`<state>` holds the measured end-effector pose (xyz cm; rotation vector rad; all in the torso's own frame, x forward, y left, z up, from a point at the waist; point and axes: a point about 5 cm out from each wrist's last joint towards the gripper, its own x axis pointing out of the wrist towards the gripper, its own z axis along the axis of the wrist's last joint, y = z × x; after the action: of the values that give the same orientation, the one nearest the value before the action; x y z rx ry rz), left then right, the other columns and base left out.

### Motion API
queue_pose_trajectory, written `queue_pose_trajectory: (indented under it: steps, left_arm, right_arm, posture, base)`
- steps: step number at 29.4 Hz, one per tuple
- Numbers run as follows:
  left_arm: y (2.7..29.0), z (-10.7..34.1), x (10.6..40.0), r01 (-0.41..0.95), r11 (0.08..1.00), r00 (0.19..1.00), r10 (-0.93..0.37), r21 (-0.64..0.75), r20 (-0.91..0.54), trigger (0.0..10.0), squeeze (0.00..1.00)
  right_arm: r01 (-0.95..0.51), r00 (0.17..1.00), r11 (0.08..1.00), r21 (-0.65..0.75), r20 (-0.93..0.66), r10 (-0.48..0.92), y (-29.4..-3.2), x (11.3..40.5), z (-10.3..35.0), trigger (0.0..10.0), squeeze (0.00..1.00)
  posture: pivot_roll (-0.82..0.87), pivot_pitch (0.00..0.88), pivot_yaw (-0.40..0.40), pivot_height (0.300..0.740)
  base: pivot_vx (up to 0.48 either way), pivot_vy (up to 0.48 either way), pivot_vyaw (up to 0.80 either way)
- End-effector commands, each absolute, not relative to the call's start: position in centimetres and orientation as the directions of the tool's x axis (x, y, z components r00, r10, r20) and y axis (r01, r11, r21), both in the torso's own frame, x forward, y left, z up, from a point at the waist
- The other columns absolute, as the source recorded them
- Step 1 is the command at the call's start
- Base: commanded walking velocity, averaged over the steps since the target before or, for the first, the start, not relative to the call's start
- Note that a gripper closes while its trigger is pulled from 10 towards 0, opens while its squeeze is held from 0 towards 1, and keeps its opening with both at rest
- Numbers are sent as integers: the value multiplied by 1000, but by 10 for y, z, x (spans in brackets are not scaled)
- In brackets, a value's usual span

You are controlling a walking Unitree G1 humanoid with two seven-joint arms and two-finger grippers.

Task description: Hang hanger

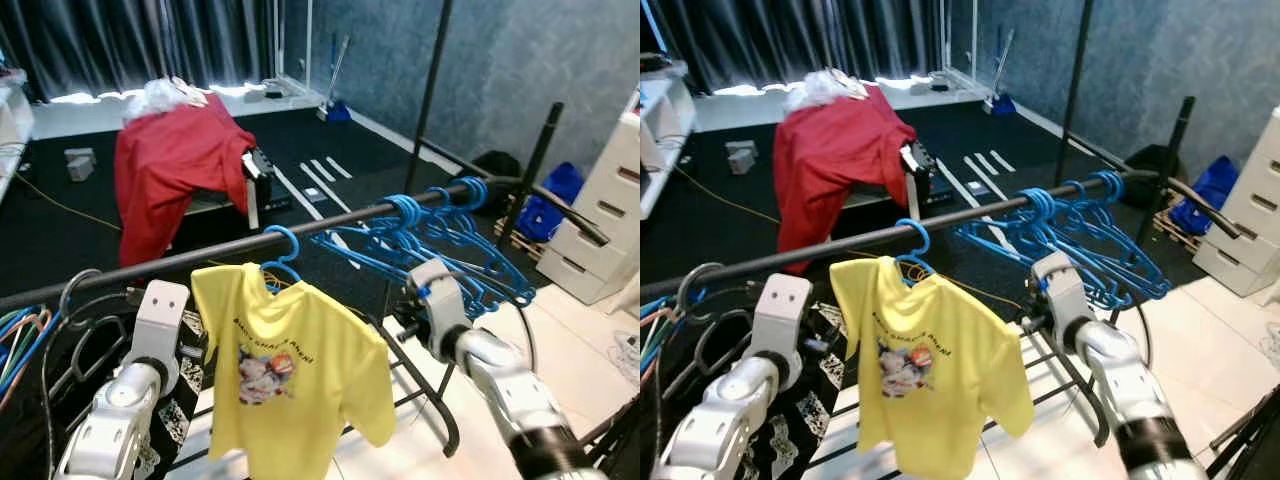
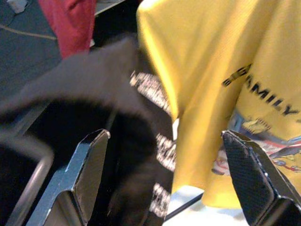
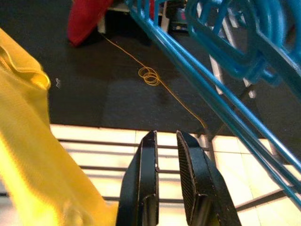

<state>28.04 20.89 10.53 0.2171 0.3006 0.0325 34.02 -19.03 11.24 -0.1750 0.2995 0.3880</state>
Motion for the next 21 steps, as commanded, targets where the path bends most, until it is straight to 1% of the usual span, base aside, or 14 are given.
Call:
queue_pose_trajectory:
  steps: [1, 3, 4, 6, 7, 8, 9, 11, 12, 13, 14, 16, 18, 21]
  left_arm:
    - [210, 106, 278, -8, 975, 953, 75, 223, -292, 10000, 0]
    - [210, 106, 278, -8, 975, 953, 75, 223, -292, 10000, 0]
    - [211, 107, 277, -10, 974, 953, 77, 225, -292, 10000, 0]
    - [211, 107, 277, -10, 974, 953, 77, 225, -292, 10000, 0]
    - [212, 107, 276, -13, 973, 953, 81, 229, -292, 10000, 0]
    - [212, 107, 276, -13, 973, 953, 81, 229, -292, 10000, 0]
    - [213, 108, 275, -16, 972, 953, 86, 233, -291, 10000, 0]
    - [213, 108, 275, -16, 972, 953, 86, 233, -291, 10000, 0]
    - [214, 109, 275, -19, 972, 953, 89, 236, -289, 10000, 0]
    - [214, 109, 275, -19, 972, 953, 89, 236, -289, 10000, 0]
    - [214, 111, 275, -22, 971, 955, 90, 237, -282, 10000, 0]
    - [213, 114, 277, -24, 973, 960, 87, 231, -267, 10000, 0]
    - [209, 123, 280, -12, 978, 970, 62, 208, -235, 10000, 0]
    - [206, 125, 280, -3, 981, 973, 48, 195, -227, 10000, 0]
  right_arm:
    - [-434, 835, 901, 8, -372, 406, -185, 334, 94, 10000, 0]
    - [-434, 835, 901, 8, -372, 406, -185, 334, 94, 10000, 0]
    - [-468, 795, 879, 87, -392, 462, -180, 331, 86, 10000, 0]
    - [-468, 795, 879, 87, -392, 462, -180, 331, 86, 10000, 0]
    - [-525, 742, 835, 163, -393, 543, -174, 326, 81, 10000, 0]
    - [-525, 742, 835, 163, -393, 543, -174, 326, 81, 10000, 0]
    - [-609, 663, 765, 209, -395, 636, -168, 321, 80, 10000, 0]
    - [-609, 663, 765, 209, -395, 636, -168, 321, 80, 10000, 0]
    - [-672, 594, 703, 233, -397, 699, -164, 317, 79, 10000, 0]
    - [-672, 594, 703, 233, -397, 699, -164, 317, 79, 10000, 0]
    - [-714, 551, 659, 236, -392, 737, -163, 315, 81, 10000, 0]
    - [-710, 568, 669, 220, -384, 728, -167, 318, 83, 10000, 0]
    - [-652, 652, 731, 203, -341, 677, -180, 326, 89, 10000, 0]
    - [-616, 690, 760, 206, -324, 647, -187, 328, 90, 10000, 0]
  posture:
    - [29, 0, -58, 740]
    - [29, 0, -58, 740]
    - [38, 0, -59, 740]
    - [38, 0, -59, 740]
    - [44, 0, -59, 740]
    - [44, 0, -59, 740]
    - [44, 0, -58, 740]
    - [44, 0, -58, 740]
    - [44, 0, -58, 740]
    - [44, 0, -58, 740]
    - [46, 0, -61, 740]
    - [46, 0, -63, 740]
    - [44, 0, -63, 740]
    - [40, 0, -61, 740]
  base:
    - [0, 0, 0]
    - [0, 0, 0]
    - [0, 0, 0]
    - [0, 0, 0]
    - [0, 0, 0]
    - [0, 0, 0]
    - [0, 0, 0]
    - [0, 0, 0]
    - [0, 0, 0]
    - [0, 0, 0]
    - [0, 0, 0]
    - [0, 0, 0]
    - [0, 0, 0]
    - [0, 0, 0]
